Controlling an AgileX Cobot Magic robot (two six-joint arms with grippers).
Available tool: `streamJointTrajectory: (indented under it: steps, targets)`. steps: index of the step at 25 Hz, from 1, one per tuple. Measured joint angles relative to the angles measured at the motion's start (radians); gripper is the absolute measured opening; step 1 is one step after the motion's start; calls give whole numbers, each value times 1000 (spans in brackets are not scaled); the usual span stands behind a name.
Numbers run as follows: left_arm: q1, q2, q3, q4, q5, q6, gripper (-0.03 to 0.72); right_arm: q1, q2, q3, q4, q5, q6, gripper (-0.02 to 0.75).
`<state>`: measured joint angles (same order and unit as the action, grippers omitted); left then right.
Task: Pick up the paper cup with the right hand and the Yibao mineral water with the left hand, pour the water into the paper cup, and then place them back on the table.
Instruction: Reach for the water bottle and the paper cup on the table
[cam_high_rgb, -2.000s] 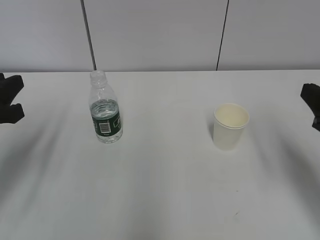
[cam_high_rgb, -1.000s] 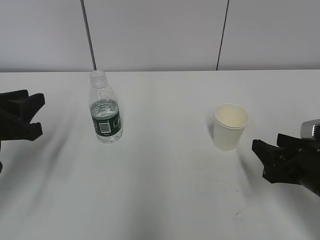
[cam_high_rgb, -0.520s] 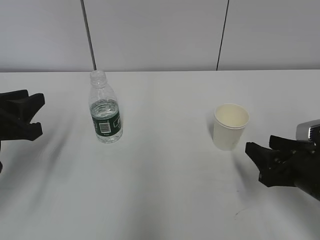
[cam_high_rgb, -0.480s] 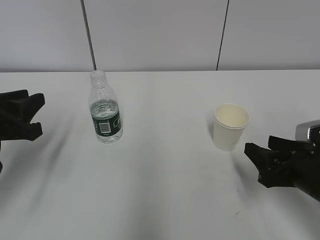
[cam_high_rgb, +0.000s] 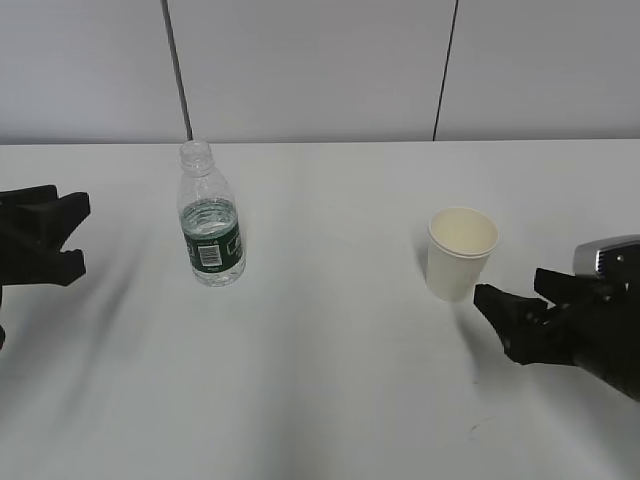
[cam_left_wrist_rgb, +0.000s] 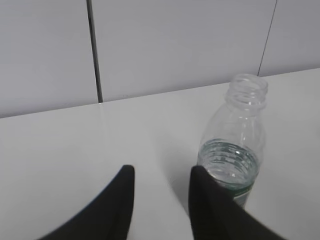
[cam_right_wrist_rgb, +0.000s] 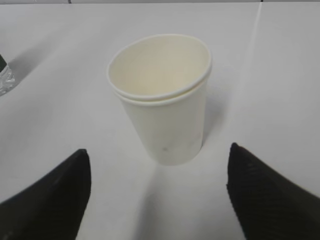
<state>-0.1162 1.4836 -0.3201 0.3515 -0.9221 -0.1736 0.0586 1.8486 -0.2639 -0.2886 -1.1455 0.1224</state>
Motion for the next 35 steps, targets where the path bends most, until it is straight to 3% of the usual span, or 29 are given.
streamJointTrajectory:
  steps: [35]
  targets:
    - [0, 0, 0, 1, 12, 0, 241, 0, 314, -346, -92, 0, 56, 670]
